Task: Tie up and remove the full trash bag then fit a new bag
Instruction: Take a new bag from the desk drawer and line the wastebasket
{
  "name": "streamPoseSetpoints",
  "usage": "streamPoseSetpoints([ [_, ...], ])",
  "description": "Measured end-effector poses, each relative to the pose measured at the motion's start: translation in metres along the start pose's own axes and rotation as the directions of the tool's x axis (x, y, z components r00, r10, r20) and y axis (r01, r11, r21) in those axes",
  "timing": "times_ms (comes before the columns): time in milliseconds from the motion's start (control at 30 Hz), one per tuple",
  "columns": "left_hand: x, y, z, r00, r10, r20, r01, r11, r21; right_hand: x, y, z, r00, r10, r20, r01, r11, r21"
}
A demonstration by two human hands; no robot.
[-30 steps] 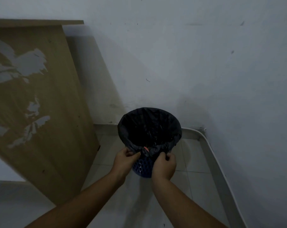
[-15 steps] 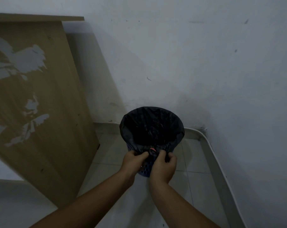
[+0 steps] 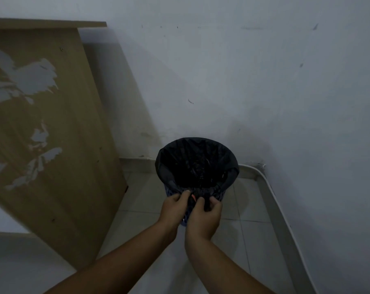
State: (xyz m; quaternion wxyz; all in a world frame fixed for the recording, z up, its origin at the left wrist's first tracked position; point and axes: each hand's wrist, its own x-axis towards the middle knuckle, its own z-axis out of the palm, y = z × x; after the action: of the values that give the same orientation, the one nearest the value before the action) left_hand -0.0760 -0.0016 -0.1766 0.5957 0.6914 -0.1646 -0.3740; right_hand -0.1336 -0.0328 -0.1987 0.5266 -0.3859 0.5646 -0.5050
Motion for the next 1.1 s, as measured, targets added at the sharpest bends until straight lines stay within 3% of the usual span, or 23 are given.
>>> streamPoseSetpoints([
  [133, -0.001, 0.0, 0.005, 0.999, -0.039, -0.009, 0.04, 0.999, 0.029, 0.006, -0.002, -0.001, 0.999, 0.044, 0.009, -0.044, 0.998, 0.042],
  [400, -0.004, 0.006, 0.021, 0.991, -0.083, 0.106, 0.077, 0.995, 0.059, 0.021, -0.016, -0.008, 0.998, 0.032, -0.061, -0.024, 0.991, 0.13],
  [500, -0.001, 0.004, 0.022, 0.999, -0.013, -0.047, 0.019, 0.991, 0.131, 0.029, -0.018, -0.008, 0.998, 0.055, -0.036, -0.049, 0.989, 0.138],
  [600, 0.0, 0.006, 0.017, 0.974, -0.026, -0.226, 0.062, 0.986, 0.153, 0.034, -0.02, -0.007, 0.996, 0.086, -0.033, -0.081, 0.988, 0.133],
  [633, -0.002, 0.008, 0.015, 0.966, 0.038, -0.257, 0.017, 0.978, 0.21, 0.035, -0.02, -0.007, 0.996, 0.084, -0.033, -0.079, 0.989, 0.126],
  [700, -0.001, 0.009, 0.007, 0.893, 0.358, -0.271, -0.2, 0.857, 0.475, 0.036, -0.018, -0.009, 0.998, 0.049, -0.025, -0.046, 0.993, 0.107],
  [767, 0.005, 0.01, -0.004, 0.758, 0.648, -0.075, -0.42, 0.573, 0.704, 0.038, -0.018, -0.011, 1.0, 0.02, -0.017, -0.019, 0.995, 0.096],
  [833, 0.017, 0.016, -0.011, 0.653, 0.738, 0.172, -0.574, 0.334, 0.748, 0.039, -0.019, -0.012, 1.0, 0.025, -0.005, -0.024, 0.994, 0.102],
  [900, 0.033, 0.03, -0.007, 0.585, 0.73, 0.354, -0.682, 0.207, 0.701, 0.04, -0.02, -0.012, 1.0, 0.019, -0.007, -0.018, 0.995, 0.099],
  [967, 0.047, 0.05, 0.013, 0.62, 0.594, 0.514, -0.74, 0.224, 0.634, 0.041, -0.02, -0.013, 1.0, -0.013, -0.014, 0.014, 0.997, 0.072],
  [1033, 0.058, 0.07, 0.041, 0.713, 0.333, 0.617, -0.701, 0.361, 0.615, 0.042, -0.018, -0.013, 0.999, -0.033, -0.007, 0.033, 0.998, 0.056],
  [1100, 0.069, 0.081, 0.068, 0.766, 0.096, 0.636, -0.587, 0.509, 0.63, 0.043, -0.016, -0.014, 0.999, -0.038, 0.014, 0.037, 0.998, 0.052],
])
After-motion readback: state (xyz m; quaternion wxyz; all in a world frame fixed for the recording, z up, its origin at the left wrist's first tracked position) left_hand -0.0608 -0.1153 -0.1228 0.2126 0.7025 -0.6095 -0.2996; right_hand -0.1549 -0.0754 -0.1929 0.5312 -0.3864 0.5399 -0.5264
